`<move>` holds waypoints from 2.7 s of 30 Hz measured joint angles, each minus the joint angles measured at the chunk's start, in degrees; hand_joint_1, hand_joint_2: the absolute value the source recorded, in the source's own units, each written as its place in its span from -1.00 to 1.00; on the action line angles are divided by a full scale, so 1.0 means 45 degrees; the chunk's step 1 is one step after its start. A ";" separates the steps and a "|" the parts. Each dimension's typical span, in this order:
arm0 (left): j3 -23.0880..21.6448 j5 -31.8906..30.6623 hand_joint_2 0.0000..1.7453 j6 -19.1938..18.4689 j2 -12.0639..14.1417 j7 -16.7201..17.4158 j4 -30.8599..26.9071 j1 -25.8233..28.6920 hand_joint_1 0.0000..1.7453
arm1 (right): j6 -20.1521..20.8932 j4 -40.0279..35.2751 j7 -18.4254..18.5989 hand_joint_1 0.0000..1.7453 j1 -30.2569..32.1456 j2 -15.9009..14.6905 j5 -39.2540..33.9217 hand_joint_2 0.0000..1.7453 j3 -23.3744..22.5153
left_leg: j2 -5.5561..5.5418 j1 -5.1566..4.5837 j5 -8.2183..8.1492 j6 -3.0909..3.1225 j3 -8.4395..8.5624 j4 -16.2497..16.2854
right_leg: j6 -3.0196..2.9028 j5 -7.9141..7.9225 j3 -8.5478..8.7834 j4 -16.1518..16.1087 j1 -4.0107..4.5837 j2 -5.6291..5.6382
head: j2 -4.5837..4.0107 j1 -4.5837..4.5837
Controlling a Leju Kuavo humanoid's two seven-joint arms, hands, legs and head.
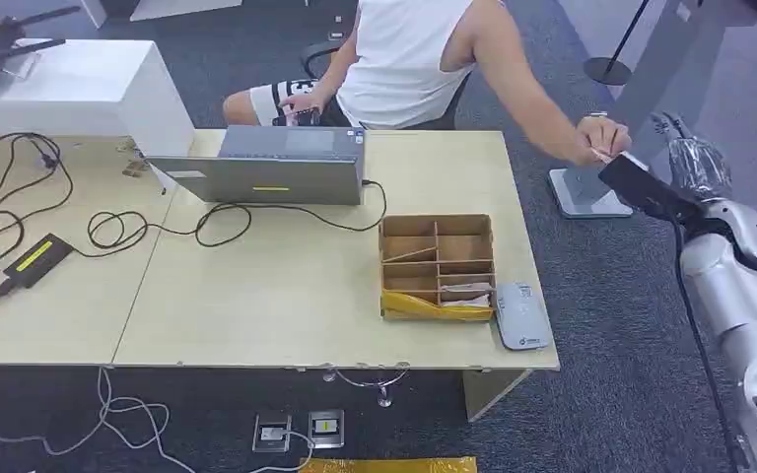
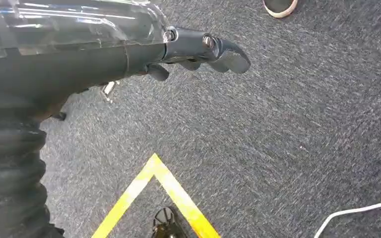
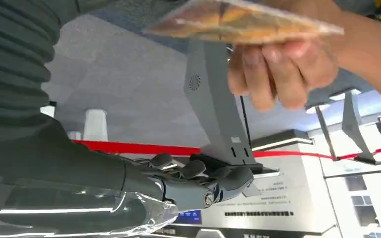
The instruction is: Pass the card to the sensor for recognition and then transmit it.
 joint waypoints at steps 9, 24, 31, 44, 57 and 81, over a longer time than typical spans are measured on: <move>0.0010 -0.0005 1.00 0.0083 0.0010 0.0005 0.0000 0.0002 -1.00 | 0.0112 0.0010 -0.0277 -1.00 -0.0133 0.0233 0.0024 1.00 0.0146 | 0.0000 0.0001 0.0000 -0.0001 -0.0001 -0.0001 | 0.0000 0.0000 0.0001 0.0001 0.0001 -0.0001 | 0.0000 0.0005; 0.0010 -0.0049 1.00 0.0189 0.0083 0.0005 0.0000 0.0002 -1.00 | 0.0510 0.0024 -0.0427 1.00 -0.0419 0.0675 -0.0092 1.00 0.0350 | -0.0001 0.0003 0.0001 -0.0002 -0.0001 0.0000 | 0.0000 0.0000 0.0001 0.0001 0.0002 -0.0003 | -0.0005 0.0005; 0.0010 -0.0049 1.00 0.0199 0.0107 0.0005 0.0000 0.0003 -1.00 | 0.0534 0.0029 -0.0427 1.00 -0.0420 0.0787 -0.0121 1.00 0.0379 | 0.0000 0.0003 0.0001 -0.0002 0.0000 0.0000 | 0.0000 0.0000 -0.0001 0.0001 0.0003 -0.0002 | 0.0000 0.0000; 0.0010 -0.0039 1.00 0.0238 0.0112 0.0083 0.0000 0.0004 -1.00 | 0.0743 0.0029 -0.0408 1.00 -0.0420 0.0894 -0.0199 1.00 0.0476 | 0.0001 0.0003 0.0002 -0.0002 0.0000 0.0000 | 0.0000 0.0000 -0.0001 0.0001 0.0003 -0.0002 | 0.0000 0.0005; 0.0005 -0.0515 1.00 -0.0015 0.0112 0.0087 0.0000 0.0017 -1.00 | 0.0767 -0.0757 -0.0345 1.00 0.0162 0.0685 -0.2287 1.00 0.0199 | 0.0002 0.0002 0.0001 -0.0002 0.0007 0.0005 | 0.0000 0.0000 -0.0002 -0.0003 0.0002 0.0001 | 0.0000 0.0000; -0.0068 -0.1452 1.00 -0.0427 0.0505 -0.0180 0.0000 0.0114 -1.00 | 0.4201 -0.9738 0.1918 1.00 0.8040 -0.0442 -0.2905 1.00 -0.2861 | 0.0014 0.0018 -0.0005 -0.0007 0.0013 -0.0003 | -0.0007 -0.0005 0.0003 -0.0010 0.0017 0.0022 | -0.0004 0.0005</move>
